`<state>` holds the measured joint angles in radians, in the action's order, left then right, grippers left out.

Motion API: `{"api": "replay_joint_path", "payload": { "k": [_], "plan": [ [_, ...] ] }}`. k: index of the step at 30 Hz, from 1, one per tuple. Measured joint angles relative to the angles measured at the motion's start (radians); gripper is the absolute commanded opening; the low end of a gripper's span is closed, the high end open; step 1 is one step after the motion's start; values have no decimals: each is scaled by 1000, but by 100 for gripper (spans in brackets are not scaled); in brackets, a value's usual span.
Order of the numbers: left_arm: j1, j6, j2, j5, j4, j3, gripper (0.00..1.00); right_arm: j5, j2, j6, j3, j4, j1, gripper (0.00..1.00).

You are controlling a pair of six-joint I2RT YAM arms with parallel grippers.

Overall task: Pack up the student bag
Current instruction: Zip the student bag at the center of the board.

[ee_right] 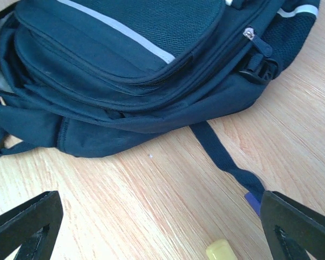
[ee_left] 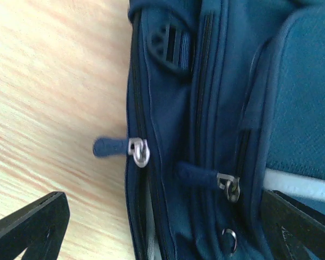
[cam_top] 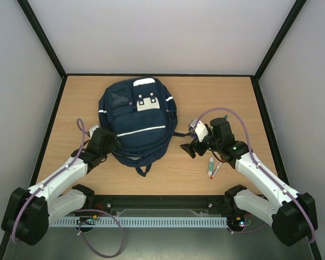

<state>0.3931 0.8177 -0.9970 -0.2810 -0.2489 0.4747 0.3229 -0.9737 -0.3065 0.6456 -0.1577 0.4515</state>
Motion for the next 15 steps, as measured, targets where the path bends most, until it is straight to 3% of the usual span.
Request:
{"api": "replay_joint_path", "payload": {
  "k": [10, 15],
  "plan": [
    [11, 75, -47, 207, 219, -129, 80, -53, -3, 39, -6, 8, 0, 100],
    [124, 61, -77, 256, 296, -133, 78, -71, -4, 49, -6, 18, 0, 99]
  ]
}}
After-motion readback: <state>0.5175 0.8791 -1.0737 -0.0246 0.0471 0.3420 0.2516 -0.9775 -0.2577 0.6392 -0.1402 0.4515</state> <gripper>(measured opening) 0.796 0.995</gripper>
